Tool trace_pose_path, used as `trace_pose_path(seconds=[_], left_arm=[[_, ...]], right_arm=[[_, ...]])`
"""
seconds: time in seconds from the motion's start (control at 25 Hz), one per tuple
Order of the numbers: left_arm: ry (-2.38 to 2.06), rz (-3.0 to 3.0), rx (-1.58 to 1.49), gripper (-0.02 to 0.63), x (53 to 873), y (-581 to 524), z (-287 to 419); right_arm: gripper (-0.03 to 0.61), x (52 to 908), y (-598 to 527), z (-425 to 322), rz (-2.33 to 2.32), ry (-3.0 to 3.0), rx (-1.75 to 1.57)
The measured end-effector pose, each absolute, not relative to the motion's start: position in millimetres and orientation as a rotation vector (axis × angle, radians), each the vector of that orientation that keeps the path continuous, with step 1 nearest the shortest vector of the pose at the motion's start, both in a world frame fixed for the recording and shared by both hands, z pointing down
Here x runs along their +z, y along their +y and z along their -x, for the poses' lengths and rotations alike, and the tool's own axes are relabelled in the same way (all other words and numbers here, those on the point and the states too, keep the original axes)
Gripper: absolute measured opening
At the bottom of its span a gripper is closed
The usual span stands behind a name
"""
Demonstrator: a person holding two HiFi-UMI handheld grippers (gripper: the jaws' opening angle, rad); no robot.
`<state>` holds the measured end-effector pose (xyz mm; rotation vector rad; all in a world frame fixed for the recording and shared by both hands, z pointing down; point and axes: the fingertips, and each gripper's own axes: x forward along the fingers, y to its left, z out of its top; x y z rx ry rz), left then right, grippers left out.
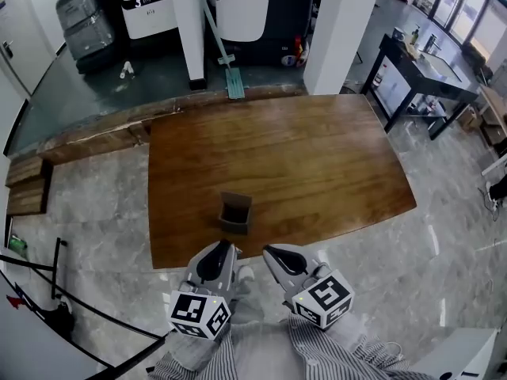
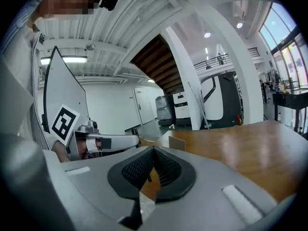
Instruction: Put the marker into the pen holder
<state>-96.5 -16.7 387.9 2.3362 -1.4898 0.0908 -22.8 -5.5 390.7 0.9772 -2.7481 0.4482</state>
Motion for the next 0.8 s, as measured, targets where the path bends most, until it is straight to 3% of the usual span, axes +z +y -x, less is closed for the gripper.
trace_pose_path(seconds=[0.8], left_arm=[[-1.475, -2.334, 0.062, 0.046, 382.5, -98.1, 117.3]], right_arm=[[0.0, 404.5, -74.6, 33.4, -1.005, -2.696, 0.557]])
